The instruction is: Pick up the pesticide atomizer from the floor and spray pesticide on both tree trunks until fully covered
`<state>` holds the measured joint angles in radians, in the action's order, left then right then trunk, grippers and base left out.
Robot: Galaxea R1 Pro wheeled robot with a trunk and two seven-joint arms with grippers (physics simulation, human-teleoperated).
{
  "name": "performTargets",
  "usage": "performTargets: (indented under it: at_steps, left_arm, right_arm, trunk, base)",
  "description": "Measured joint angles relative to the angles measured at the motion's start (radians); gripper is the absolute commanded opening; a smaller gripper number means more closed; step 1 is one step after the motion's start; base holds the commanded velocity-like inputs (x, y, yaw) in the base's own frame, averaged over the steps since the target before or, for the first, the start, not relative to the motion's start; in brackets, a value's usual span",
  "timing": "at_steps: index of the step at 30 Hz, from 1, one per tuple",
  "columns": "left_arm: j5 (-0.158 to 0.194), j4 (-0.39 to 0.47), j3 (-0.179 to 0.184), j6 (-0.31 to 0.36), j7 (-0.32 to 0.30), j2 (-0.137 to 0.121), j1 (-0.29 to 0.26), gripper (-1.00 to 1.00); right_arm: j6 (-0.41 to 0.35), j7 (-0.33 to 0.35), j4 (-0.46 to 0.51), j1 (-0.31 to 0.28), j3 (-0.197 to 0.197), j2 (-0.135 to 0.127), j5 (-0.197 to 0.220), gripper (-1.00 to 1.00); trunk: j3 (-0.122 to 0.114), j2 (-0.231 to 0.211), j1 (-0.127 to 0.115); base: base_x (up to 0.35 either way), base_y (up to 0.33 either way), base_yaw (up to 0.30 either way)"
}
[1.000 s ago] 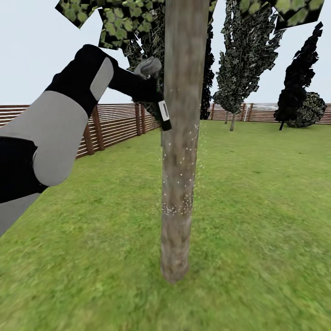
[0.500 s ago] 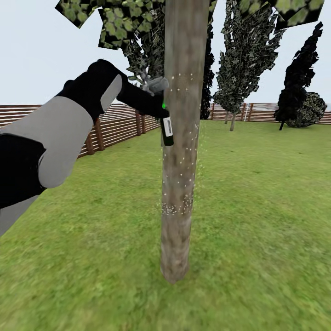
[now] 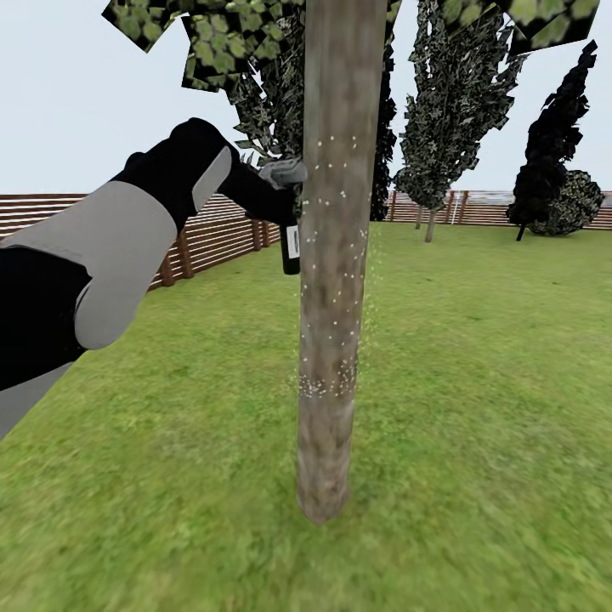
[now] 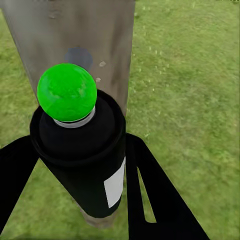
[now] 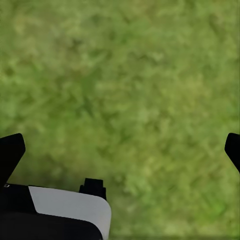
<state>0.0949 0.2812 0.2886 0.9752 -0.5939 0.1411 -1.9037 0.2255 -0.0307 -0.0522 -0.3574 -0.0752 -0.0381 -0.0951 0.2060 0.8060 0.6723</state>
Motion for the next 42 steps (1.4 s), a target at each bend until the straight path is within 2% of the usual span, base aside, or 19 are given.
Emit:
performTargets:
  at_steps: [3,8,11,13,14,16,25,30,42]
  left_arm:
    - [0.002,-0.001,0.001,-0.002,0.024,0.001,0.000,-1.00]
    - [0.006,-0.004,0.002,-0.010,0.023,0.033,0.005,-1.00]
    - [0.011,-0.005,0.001,-0.030,-0.031,0.033,0.008,-1.00]
    - [0.002,-0.050,0.005,-0.046,-0.056,0.033,0.009,-1.00]
    - [0.001,-0.097,0.006,-0.090,-0.059,0.033,0.009,-1.00]
    - [0.004,-0.138,0.004,-0.134,-0.060,0.033,0.009,-1.00]
    - [0.005,-0.163,0.003,-0.159,-0.061,0.033,0.009,-1.00]
    - [0.006,-0.201,0.005,-0.253,-0.067,0.033,0.025,-1.00]
    - [0.004,-0.210,0.006,-0.273,-0.067,0.033,0.068,-1.00]
  right_arm:
    - [0.000,0.000,0.000,0.000,0.000,0.000,0.000,1.00]
    - [0.000,0.000,0.000,0.000,0.000,0.000,0.000,1.00]
    - [0.000,0.000,0.000,0.000,0.000,0.000,0.000,1.00]
    - [0.000,0.000,0.000,0.000,0.000,0.000,0.000,1.00]
    - [0.000,0.000,0.000,0.000,0.000,0.000,0.001,1.00]
    - [-0.001,0.000,-0.001,0.000,0.000,0.000,0.003,1.00]
    - [-0.006,0.000,-0.002,0.000,0.000,-0.001,0.002,1.00]
    - [-0.005,0.000,-0.002,0.000,0.000,0.000,0.002,1.00]
    - [-0.005,0.000,-0.002,0.000,0.000,0.000,0.002,1.00]
  trunk:
    - [0.000,0.000,0.000]
    - [0.000,0.000,0.000]
    - [0.000,0.000,0.000]
    - [0.000,0.000,0.000]
    - [0.000,0.000,0.000]
    - [0.000,0.000,0.000]
    - [0.000,0.000,0.000]
    - [0.000,0.000,0.000]
    - [0.000,0.000,0.000]
  base:
    - [0.000,0.000,0.000]
    - [0.000,0.000,0.000]
    - [0.000,0.000,0.000]
    - [0.000,0.000,0.000]
    - [0.000,0.000,0.000]
    - [0.000,0.000,0.000]
    - [0.000,0.000,0.000]
    - [-0.045,0.000,0.000]
    - [-0.083,0.000,0.000]
